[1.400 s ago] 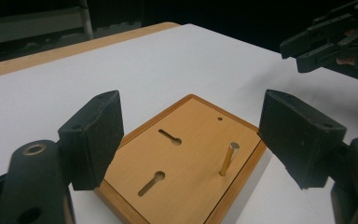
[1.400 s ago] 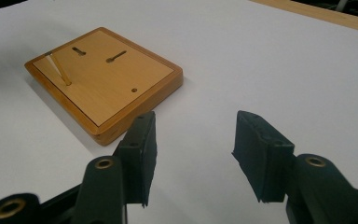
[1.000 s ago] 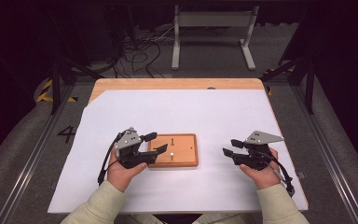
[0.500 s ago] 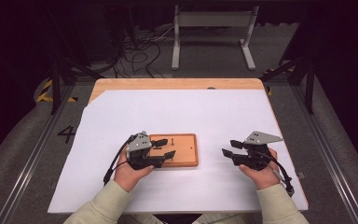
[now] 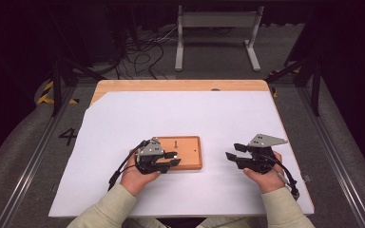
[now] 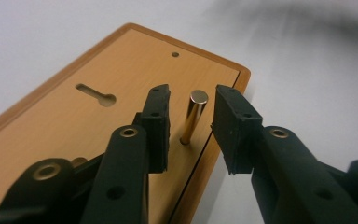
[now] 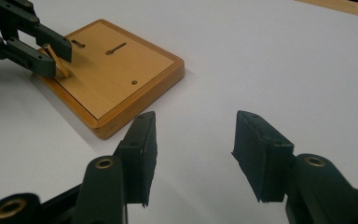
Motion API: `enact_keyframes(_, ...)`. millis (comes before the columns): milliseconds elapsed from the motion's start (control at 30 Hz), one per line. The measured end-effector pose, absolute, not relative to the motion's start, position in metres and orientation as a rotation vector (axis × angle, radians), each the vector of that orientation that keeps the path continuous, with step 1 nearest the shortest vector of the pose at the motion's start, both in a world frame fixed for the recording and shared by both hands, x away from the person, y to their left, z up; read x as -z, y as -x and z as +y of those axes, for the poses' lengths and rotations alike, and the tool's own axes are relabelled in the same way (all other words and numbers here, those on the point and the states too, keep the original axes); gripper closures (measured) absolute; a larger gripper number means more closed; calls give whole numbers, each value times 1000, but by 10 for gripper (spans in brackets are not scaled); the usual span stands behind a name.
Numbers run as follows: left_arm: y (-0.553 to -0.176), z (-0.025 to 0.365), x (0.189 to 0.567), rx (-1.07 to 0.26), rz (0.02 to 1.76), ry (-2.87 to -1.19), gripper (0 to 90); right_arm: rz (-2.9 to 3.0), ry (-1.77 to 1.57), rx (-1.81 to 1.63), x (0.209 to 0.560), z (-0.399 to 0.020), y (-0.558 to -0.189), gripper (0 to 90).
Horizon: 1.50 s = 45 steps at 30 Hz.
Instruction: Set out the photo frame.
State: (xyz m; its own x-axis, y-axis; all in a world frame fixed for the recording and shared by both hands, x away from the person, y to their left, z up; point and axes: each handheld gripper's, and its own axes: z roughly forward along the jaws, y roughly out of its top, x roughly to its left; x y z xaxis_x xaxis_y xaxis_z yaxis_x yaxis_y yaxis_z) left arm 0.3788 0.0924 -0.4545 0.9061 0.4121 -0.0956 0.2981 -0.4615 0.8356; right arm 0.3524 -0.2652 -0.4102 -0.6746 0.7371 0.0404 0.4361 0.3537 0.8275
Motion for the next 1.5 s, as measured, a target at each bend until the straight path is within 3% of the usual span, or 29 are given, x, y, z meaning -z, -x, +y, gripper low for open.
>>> enact_keyframes(333, -381, 90, 457, -174, 488, -2105, 832, 2294, -1029, -1238, 411, -264, -353, 507)
enact_keyframes(800, -379, 87, 455, -240, 429, -2146, 838, 2314, -1024, -1235, 413, -263, -353, 518)
enact_keyframes(1267, -356, 85, 460, -554, 175, -2182, 833, 2316, -1019, -1233, 412, -263, -352, 518)
enact_keyframes(1500, -350, 87, 462, -638, 59, -2172, 836, 2332, -995, -1231, 411, -259, -353, 538)
